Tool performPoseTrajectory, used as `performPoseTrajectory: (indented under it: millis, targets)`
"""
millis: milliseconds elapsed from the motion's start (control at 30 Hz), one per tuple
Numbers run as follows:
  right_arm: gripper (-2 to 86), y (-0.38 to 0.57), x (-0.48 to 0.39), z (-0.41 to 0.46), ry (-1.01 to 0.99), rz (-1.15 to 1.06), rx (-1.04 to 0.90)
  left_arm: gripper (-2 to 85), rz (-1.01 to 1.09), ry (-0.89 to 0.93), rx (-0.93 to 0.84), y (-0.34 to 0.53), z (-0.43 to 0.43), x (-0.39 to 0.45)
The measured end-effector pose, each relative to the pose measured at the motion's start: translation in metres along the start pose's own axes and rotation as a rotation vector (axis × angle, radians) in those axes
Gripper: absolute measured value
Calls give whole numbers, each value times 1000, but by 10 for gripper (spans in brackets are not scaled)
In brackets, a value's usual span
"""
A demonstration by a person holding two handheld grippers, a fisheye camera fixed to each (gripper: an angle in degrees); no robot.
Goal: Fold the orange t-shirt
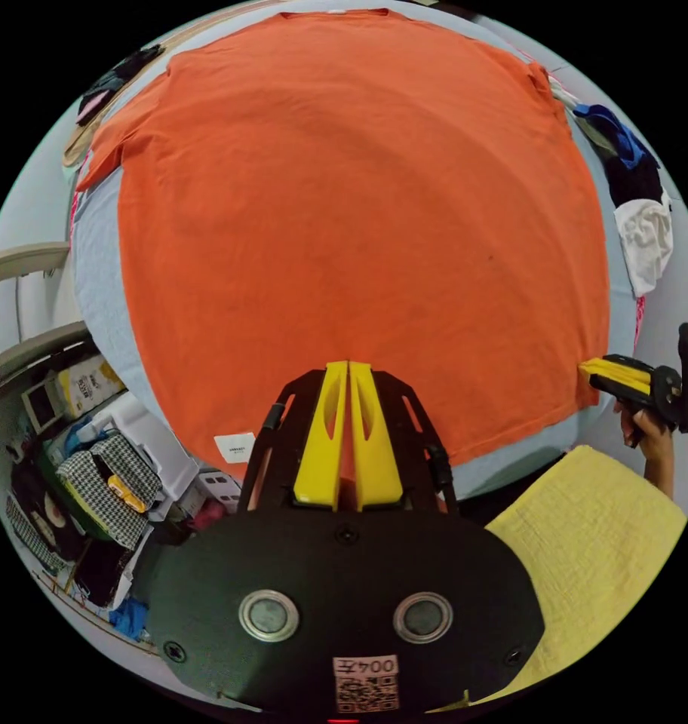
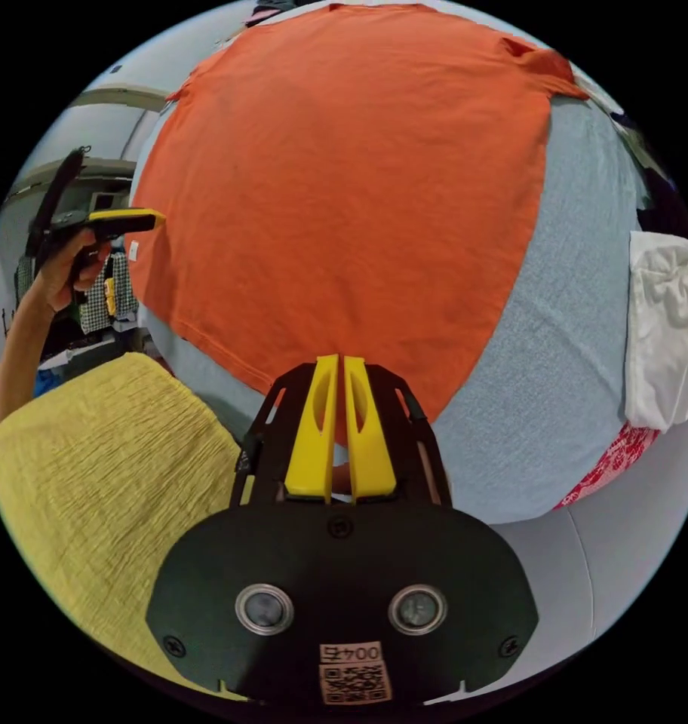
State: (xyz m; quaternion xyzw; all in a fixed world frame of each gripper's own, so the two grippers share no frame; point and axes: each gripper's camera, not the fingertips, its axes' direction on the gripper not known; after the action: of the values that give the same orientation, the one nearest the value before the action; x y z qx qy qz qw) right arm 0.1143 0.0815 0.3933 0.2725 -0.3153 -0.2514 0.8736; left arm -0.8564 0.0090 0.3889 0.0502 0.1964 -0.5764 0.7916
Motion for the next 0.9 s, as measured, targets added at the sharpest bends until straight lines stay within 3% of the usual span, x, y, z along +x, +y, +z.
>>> performPoseTrajectory:
  millis: [100,200,267,400,533,900]
  targets:
    - [-8,11,14,0,-31,-30,24,3,19,-45,-4,-5,2,8]
    - [-7,18,43,-7,-192,-36,37,3,14,-62,10,-5,4,10]
    - [-5,26,78,-39,-292,26,199,3,-14,-46,19,-5,5,8]
    - [7,14,145,-92,-284,178,401,2,-54,-11,28,-5,7,1]
    - [61,-23,235,-135,-474,302,602,2,-46,-23,21,-7,9,1]
    - [93,-110,311,-141,-503,558,637,3,-42,-21,44,-2,13,-8]
